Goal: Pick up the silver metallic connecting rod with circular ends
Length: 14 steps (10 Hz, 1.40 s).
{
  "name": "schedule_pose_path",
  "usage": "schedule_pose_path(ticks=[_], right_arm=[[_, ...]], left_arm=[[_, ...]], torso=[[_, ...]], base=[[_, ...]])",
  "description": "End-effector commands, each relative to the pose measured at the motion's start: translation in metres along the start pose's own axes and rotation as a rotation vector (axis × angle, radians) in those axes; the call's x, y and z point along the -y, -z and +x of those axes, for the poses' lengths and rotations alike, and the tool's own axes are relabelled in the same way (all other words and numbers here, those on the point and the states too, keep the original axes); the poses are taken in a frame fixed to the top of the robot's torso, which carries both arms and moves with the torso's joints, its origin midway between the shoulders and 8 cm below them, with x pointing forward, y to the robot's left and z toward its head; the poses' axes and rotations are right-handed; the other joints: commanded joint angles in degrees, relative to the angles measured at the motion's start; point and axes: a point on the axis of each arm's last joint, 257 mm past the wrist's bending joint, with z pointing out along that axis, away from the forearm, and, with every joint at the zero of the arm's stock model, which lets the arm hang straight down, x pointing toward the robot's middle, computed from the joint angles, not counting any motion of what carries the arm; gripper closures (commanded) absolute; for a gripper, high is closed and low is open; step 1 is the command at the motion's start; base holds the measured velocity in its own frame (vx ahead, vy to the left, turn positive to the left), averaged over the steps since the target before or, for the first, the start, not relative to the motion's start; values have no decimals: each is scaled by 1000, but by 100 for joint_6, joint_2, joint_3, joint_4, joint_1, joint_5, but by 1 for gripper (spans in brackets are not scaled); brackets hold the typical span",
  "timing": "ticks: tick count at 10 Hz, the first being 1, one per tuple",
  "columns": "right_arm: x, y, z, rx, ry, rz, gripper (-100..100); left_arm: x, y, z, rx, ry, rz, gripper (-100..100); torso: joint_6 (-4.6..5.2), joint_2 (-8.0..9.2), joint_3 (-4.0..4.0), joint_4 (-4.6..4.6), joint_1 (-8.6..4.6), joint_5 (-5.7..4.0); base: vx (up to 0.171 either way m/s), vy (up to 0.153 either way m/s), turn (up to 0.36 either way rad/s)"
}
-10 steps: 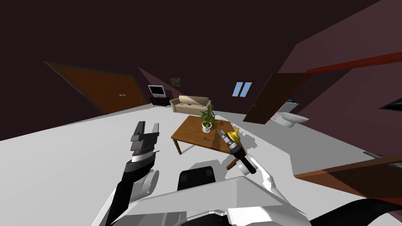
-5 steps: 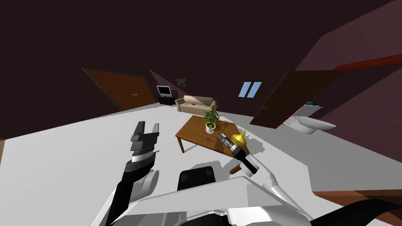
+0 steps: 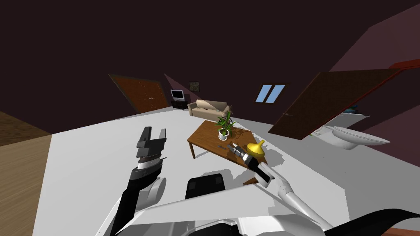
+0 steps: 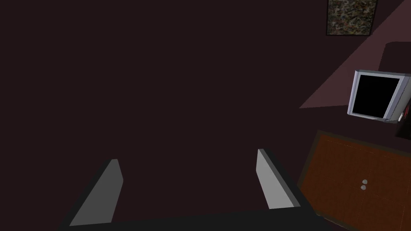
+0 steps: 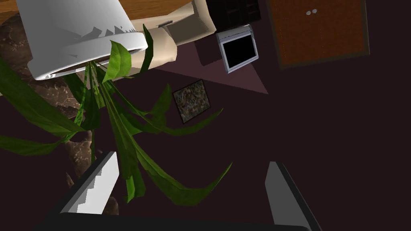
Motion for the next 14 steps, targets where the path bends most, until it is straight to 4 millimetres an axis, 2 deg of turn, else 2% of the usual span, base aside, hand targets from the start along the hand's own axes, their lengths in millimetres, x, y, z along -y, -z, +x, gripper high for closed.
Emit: schedule_pose_path(ticks=[1,4,5,8,14], right_arm=[[14,4,16,-64,60,7,-100],[36,15,39,-136,105,34,-100],[46,21,52,-191,155,37,-100],[68,35,71,-262,197,61,-100],[115,74,113,-444,318,96,-100]], left_arm=[[0,0,0,0,0,0,0],[0,0,0,0,0,0,0],[0,0,0,0,0,0,0],[0,0,0,0,0,0,0],[0,0,0,0,0,0,0]], torso=[[0,0,0,0,0,0],[-4,-5,-2,-1,6,1],[0,-4,-2,-1,4,1],[-4,-7,-4,-1,6,1],[-3,-9,-5,-1,8,2]], base=[[20,26,185],[22,28,141],[33,34,210],[27,27,153],[34,32,152]])
